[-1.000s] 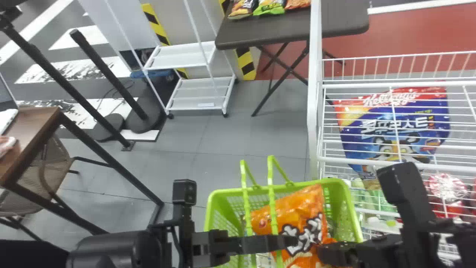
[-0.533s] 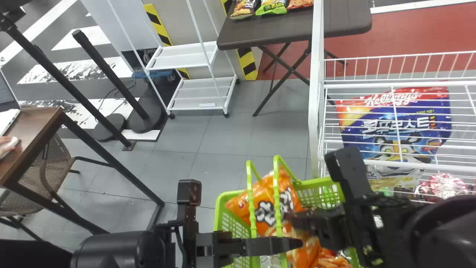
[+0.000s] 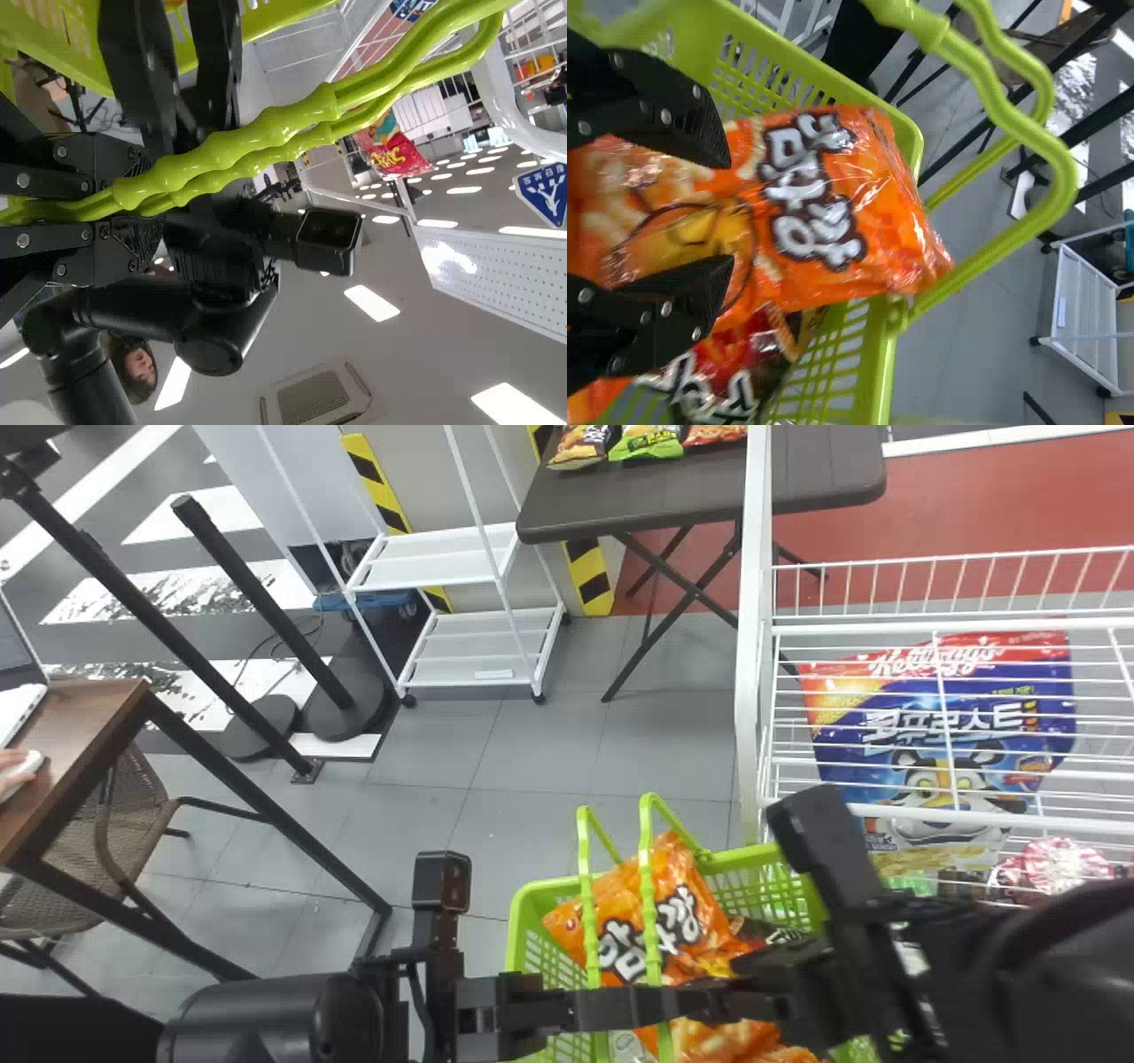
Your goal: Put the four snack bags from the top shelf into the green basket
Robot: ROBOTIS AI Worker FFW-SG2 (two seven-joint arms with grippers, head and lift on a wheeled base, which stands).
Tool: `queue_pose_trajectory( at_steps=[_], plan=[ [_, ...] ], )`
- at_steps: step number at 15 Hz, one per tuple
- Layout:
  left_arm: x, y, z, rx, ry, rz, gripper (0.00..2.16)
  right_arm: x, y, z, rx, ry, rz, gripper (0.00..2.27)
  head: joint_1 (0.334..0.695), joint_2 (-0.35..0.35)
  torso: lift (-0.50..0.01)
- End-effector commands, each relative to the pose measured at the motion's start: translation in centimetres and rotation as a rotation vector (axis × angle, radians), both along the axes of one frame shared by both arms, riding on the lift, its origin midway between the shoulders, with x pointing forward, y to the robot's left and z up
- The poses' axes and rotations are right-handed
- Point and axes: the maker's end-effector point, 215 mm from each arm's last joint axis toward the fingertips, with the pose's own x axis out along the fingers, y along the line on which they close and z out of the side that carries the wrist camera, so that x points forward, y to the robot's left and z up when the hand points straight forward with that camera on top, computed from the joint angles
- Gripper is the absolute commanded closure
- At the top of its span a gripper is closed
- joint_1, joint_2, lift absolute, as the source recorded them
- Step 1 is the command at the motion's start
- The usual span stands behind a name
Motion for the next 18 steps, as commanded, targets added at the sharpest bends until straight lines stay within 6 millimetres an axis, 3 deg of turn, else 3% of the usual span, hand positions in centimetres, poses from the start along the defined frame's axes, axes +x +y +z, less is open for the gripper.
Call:
queue_pose_trajectory(
  at_steps=[1,3,4,5,6,9,11,12,14,18],
  plan=[
    [-0.1,0.5,0.2,-0.008,0.000,0.007,2.15,1.8,-6.2,2.7,-0.001,-0.026,-0.137,0.04,0.695,0.350,0.000],
    [-0.1,0.8,0.2,-0.007,0.000,0.013,2.15,5.4,-13.6,5.1,-0.021,-0.101,-0.308,0.04,0.695,0.350,0.000],
    [-0.2,0.9,0.1,-0.007,0.004,0.015,2.15,7.6,-17.9,5.7,-0.037,-0.136,-0.409,0.05,0.695,0.307,0.000],
    [-0.3,0.9,0.1,-0.007,0.006,0.015,2.15,11.0,-22.6,7.2,-0.065,-0.226,-0.520,0.05,0.695,0.242,0.000],
    [-0.3,0.9,0.0,-0.007,0.004,0.016,2.15,13.6,-25.9,7.9,-0.097,-0.296,-0.596,0.06,0.695,0.112,0.000],
    [-0.7,0.6,0.0,-0.012,0.008,0.013,2.15,22.4,-36.3,10.7,-0.218,-0.546,-0.794,0.06,0.695,-0.075,0.000],
    [-1.0,1.0,-0.3,-0.006,0.013,0.021,2.15,26.4,-41.5,11.3,-0.299,-0.628,-0.873,0.07,0.695,-0.157,0.000],
    [-1.0,1.3,-0.3,-0.004,0.011,0.031,2.15,27.6,-43.5,11.0,-0.313,-0.630,-0.907,0.07,0.695,-0.218,0.000],
    [-0.9,1.9,-0.5,-0.002,0.014,0.051,2.15,29.9,-47.3,10.9,-0.351,-0.697,-0.961,0.07,0.695,-0.259,0.000],
    [-0.8,2.3,-0.8,-0.002,0.013,0.064,2.15,30.8,-52.8,9.1,-0.446,-0.719,-1.047,0.08,0.695,-0.333,0.000]
  ],
)
